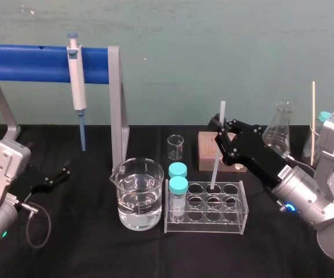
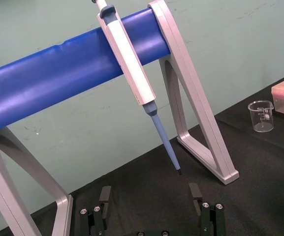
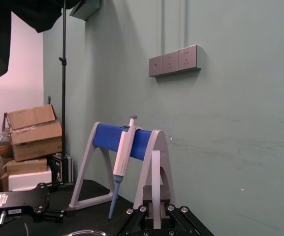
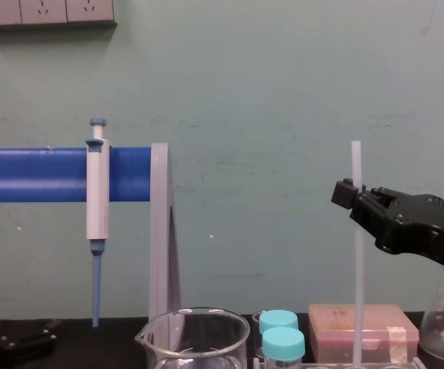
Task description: Pick up the stirring rod with one hand, then place it down.
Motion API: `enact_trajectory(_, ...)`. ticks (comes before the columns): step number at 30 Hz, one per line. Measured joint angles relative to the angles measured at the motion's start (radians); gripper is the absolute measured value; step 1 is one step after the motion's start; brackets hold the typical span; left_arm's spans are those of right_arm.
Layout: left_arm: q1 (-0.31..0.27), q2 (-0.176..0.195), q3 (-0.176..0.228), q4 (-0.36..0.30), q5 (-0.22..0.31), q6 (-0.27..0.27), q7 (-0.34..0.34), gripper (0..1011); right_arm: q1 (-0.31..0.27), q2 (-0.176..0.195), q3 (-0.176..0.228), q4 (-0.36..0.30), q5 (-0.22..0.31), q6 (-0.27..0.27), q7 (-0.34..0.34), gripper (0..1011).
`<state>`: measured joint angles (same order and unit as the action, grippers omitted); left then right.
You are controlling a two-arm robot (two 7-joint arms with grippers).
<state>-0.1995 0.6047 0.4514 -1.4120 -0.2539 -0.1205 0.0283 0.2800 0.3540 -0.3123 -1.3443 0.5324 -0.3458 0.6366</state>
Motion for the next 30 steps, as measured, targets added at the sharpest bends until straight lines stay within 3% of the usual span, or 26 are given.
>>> enact_trajectory(30,0.0,0.0,0.0,0.0,0.0,0.0,0.0,1000,0.031,-0.04,-0.012,0.126,-0.082,-0.099,-0.006,72)
